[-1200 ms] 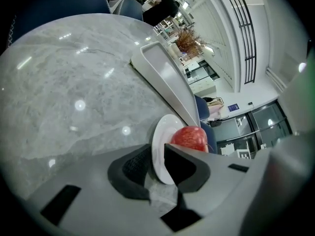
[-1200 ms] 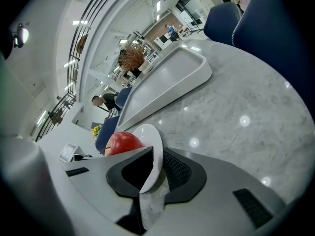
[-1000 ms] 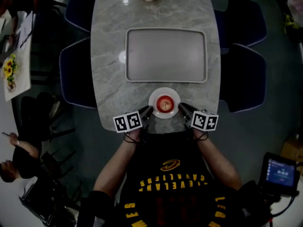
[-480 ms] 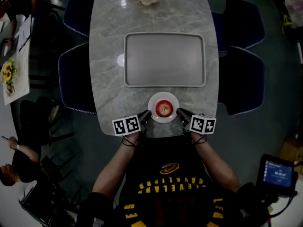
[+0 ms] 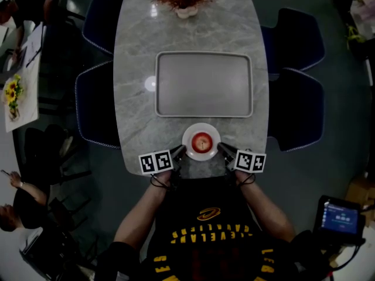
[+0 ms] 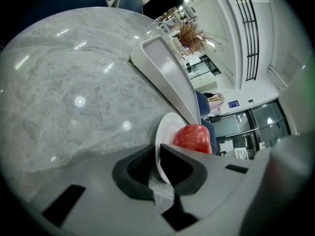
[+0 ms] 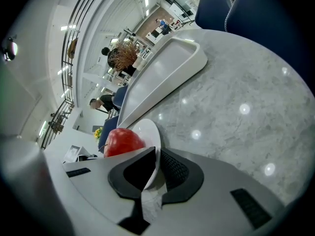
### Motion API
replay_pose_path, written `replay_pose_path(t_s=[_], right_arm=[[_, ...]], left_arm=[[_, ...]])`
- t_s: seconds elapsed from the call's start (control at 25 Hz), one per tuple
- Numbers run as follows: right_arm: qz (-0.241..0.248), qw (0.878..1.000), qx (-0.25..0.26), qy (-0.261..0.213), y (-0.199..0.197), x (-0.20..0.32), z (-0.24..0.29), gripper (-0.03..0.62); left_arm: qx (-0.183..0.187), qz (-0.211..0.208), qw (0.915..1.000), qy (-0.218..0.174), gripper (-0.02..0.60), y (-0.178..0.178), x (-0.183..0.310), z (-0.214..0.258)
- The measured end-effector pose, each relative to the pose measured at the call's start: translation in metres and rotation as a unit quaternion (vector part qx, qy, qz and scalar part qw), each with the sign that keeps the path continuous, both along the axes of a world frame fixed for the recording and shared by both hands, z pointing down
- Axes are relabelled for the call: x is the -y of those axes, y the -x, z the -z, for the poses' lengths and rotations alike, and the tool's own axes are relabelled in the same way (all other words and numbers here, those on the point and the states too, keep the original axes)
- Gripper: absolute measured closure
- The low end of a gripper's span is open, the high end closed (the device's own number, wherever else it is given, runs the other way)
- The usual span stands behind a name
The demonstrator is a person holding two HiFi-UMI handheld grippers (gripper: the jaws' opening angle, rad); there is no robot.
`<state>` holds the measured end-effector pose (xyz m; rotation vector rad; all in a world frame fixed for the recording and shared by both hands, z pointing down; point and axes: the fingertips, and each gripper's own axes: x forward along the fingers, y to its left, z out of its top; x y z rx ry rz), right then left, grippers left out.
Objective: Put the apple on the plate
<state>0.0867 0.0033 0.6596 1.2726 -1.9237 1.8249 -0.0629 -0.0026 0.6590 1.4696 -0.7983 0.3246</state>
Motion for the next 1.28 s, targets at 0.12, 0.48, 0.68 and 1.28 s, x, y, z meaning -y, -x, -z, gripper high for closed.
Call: replay_pose_path(t_s=[0.12,0.48,0.68,1.28], right_arm=[[-0.001,1.0,0.003,-0.003,0.001,0.003,0.002,0.553],[-0.01,1.0,0.022,-0.011,-0.002,0.009,0.014,0.554],[-0.017,0.999,0.035,-0.022,-0.002,0.017,0.026,0.557],[-0.042,0.994,0.073,-0.069,-0.005,0.044,0.088,0.56]], left_arm=[[0.0,-0.003,1.0,-0.003,0.548,0.001,0.003,0.002],[-0.022,-0.006,0.9995,-0.024,0.551,-0.002,0.012,0.018],[-0.041,0.001,0.9985,-0.036,0.551,-0.001,0.021,0.03],[-0.108,0.019,0.9902,-0.086,0.557,-0.003,0.045,0.096]])
